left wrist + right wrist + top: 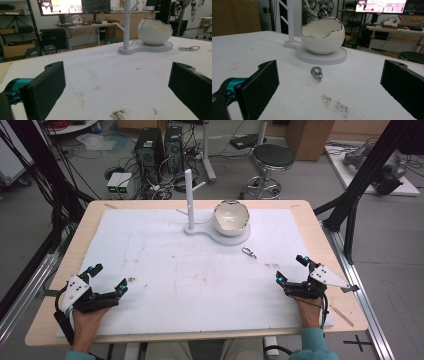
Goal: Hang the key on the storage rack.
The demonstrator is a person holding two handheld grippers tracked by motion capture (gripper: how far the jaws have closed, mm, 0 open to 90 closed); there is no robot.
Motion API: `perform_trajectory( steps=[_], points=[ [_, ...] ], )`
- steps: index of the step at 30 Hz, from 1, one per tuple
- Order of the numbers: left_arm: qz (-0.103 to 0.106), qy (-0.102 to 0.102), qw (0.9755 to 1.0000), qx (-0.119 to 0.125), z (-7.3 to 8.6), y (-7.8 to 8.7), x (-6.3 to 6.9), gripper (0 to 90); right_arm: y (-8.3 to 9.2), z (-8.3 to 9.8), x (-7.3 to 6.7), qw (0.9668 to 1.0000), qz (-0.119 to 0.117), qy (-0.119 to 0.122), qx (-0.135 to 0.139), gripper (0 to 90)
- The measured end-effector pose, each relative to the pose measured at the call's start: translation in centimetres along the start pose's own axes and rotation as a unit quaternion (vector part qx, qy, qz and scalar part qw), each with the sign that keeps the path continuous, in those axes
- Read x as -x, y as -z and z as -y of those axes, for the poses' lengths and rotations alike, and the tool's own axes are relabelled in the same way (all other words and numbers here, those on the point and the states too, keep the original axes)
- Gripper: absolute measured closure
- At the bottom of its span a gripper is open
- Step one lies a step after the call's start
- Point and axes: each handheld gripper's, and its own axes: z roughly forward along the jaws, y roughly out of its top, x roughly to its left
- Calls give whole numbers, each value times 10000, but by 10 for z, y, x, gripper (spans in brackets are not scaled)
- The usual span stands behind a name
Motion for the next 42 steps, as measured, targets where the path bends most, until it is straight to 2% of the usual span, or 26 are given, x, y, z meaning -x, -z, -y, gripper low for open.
perform_trajectory(
  steps=[5, 11, 17, 22, 24, 27, 28, 32, 33, 35, 36, 37, 38, 39, 40, 42],
  points=[
    [16, -8, 10000, -41, 0, -1, 0, 17, 0, 0, 1, 10000, 7, -56, 19, 11],
    [25, -30, 10000, -23, 0, 0, 0, 17, 0, 0, 0, 10000, 66, 26, 32, 11],
    [30, -37, 10000, -55, 0, -1, 1, 17, 0, 0, 3, 9998, 92, -150, 41, 11],
    [20, -23, 10000, -49, 0, -1, 0, 17, -4, -4, 5, 9996, 72, -150, -224, 11],
    [32, -18, 10000, -38, 0, -1, 0, 17, -5, -11, 6, 9990, -105, -302, -320, 11],
    [33, -44, 10000, -43, 0, 0, 0, 17, -6, -19, 6, 9988, -152, -225, -399, 11],
    [32, -40, 10000, -49, 0, 0, 0, 17, -6, -30, 8, 9990, -166, -159, -393, 11],
    [23, -20, 10000, -47, 0, -1, 0, 17, -14, -55, 15, 9983, -234, -59, -530, 11],
    [17, -22, 10000, -55, 0, -1, 0, 17, -14, -55, 15, 9983, -234, -59, -530, 11],
    [16, -34, 10000, -64, 0, -1, 0, 17, -19, -68, 17, 9976, -306, 29, -618, 11],
    [13, -27, 10000, -53, 0, -1, 0, 17, -24, -79, 18, 9965, -375, 152, -727, 12],
    [13, -27, 10000, -53, 0, -1, 0, 17, -24, -79, 18, 9965, -375, 152, -727, 12],
    [17, -34, 10000, -53, 0, -1, 0, 17, -32, -89, 20, 9944, -478, 366, -868, 12],
    [19, -35, 10000, -53, 0, -1, 0, 17, -32, -89, 20, 9944, -478, 366, -868, 12],
    [17, -34, 10000, -59, 0, -1, 0, 17, -40, -95, 22, 9918, -577, 492, -1030, 12],
    [10, -15, 10000, -51, 0, -1, 0, 17, -48, -98, 23, 9889, -700, 542, -1191, 12]
  ],
)
